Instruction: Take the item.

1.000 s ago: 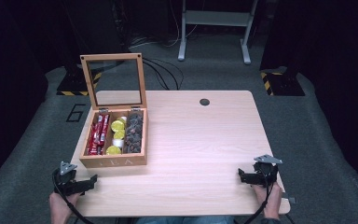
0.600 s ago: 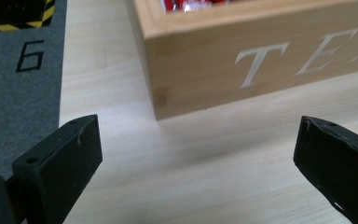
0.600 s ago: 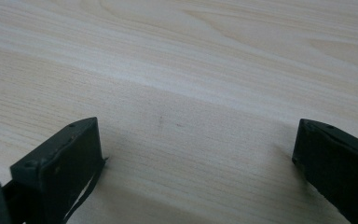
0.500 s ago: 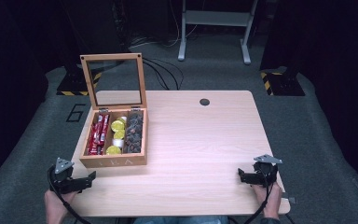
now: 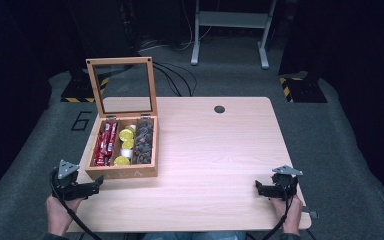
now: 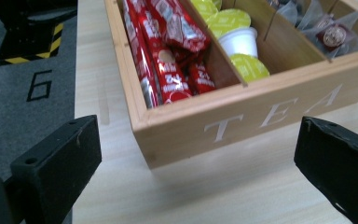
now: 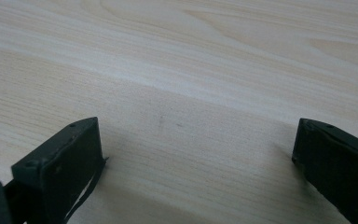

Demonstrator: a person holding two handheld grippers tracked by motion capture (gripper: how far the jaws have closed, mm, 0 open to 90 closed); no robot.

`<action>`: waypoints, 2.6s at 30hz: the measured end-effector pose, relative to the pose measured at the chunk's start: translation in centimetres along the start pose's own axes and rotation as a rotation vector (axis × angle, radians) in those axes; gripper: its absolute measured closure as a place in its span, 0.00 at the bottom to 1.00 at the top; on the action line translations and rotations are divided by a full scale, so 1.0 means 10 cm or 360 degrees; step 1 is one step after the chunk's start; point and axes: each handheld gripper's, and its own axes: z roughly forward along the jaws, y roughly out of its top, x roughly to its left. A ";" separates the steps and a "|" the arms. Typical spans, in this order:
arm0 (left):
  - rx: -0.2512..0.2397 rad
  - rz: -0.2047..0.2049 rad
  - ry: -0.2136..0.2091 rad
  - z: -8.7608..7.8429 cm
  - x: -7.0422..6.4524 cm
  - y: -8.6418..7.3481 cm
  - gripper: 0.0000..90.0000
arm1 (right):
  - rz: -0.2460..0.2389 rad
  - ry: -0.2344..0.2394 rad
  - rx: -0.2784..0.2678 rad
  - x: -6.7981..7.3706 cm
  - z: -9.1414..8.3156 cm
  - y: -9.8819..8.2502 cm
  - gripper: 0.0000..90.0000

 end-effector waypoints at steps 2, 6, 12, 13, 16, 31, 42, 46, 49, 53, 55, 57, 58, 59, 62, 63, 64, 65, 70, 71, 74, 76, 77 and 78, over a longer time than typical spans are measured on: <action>-0.0011 0.0008 0.0003 0.00 -0.01 0.06 0.01 | 0.0000 0.0000 0.0000 0.00 0.00 0.00 0.01; -0.0038 0.0027 0.0009 -0.02 -0.02 0.18 0.00 | 0.0000 0.0000 0.0000 0.00 0.00 0.00 0.01; -0.0046 0.0056 0.0016 0.00 -0.03 0.30 0.01 | 0.0000 0.0000 -0.0001 0.00 0.00 0.00 0.01; -0.0047 0.0056 0.0018 0.01 -0.02 0.32 0.01 | 0.0000 0.0000 -0.0001 0.00 0.00 0.00 0.01; -0.0052 0.0051 0.0014 0.05 0.00 0.38 0.02 | 0.0000 -0.0001 -0.0002 0.00 0.00 0.00 0.01; -0.0032 0.0033 -0.0007 0.36 0.09 0.59 0.03 | 0.0003 -0.0005 -0.0008 0.00 0.00 0.00 0.01; 0.0044 0.0021 -0.0046 0.63 0.13 0.72 0.33 | -0.0002 -0.0002 -0.0008 0.00 0.00 0.00 0.01; 0.0058 -0.0002 -0.0052 0.70 0.16 0.75 0.40 | -0.0001 -0.0002 -0.0010 0.00 0.00 0.00 0.01; 0.0083 -0.0026 -0.0024 0.77 0.18 0.79 0.48 | -0.0001 -0.0002 -0.0009 0.00 0.00 0.00 0.02; 0.0101 -0.0028 -0.0001 0.83 0.20 0.80 0.58 | 0.0007 -0.0004 -0.0004 0.00 -0.01 0.00 0.02; 0.0135 -0.0041 -0.0003 0.87 0.20 0.79 0.61 | 0.0008 -0.0005 -0.0004 0.00 -0.01 0.00 0.02; 0.0147 -0.0057 -0.0021 0.89 0.22 0.78 0.66 | 0.0008 -0.0005 -0.0005 0.00 -0.01 -0.01 0.02; 0.0147 -0.0057 -0.0021 0.89 0.22 0.78 0.69 | 0.0008 -0.0005 -0.0005 0.00 -0.01 -0.01 0.02; 0.0155 -0.0081 -0.0040 0.91 0.24 0.76 0.71 | 0.0010 -0.0003 -0.0005 0.00 -0.01 -0.01 0.02; 0.0188 -0.0093 -0.0042 0.93 0.25 0.75 0.74 | 0.0016 0.0001 -0.0008 0.00 -0.01 -0.01 0.02; 0.0187 -0.0109 -0.0044 0.94 0.24 0.75 0.75 | 0.0016 0.0000 -0.0008 0.00 -0.01 -0.01 0.02; 0.0188 -0.0114 -0.0041 0.94 0.24 0.75 0.76 | 0.0017 -0.0001 -0.0007 0.00 -0.01 -0.01 0.02; 0.0188 -0.0111 -0.0033 0.94 0.24 0.75 0.77 | 0.0016 0.0000 -0.0008 0.00 -0.01 -0.01 0.02; 0.0216 -0.0130 -0.0007 0.96 0.25 0.74 0.80 | 0.0018 -0.0001 -0.0007 0.00 -0.01 0.00 0.02; 0.0214 -0.0141 0.0000 0.96 0.25 0.74 0.81 | 0.0018 -0.0001 -0.0007 0.00 -0.01 0.00 0.02; 0.0220 -0.0137 0.0003 0.96 0.24 0.74 0.82 | 0.0018 -0.0001 -0.0007 0.00 -0.01 0.00 0.02; 0.0218 -0.0138 0.0009 0.97 0.24 0.74 0.83 | 0.0018 -0.0001 -0.0007 0.00 -0.01 0.00 0.02; 0.0228 -0.0135 0.0009 0.97 0.23 0.74 0.85 | 0.0017 -0.0001 -0.0008 0.00 -0.01 0.00 0.02; 0.0225 -0.0133 0.0012 0.97 0.23 0.74 0.87 | 0.0017 -0.0001 -0.0008 0.00 -0.01 0.00 0.02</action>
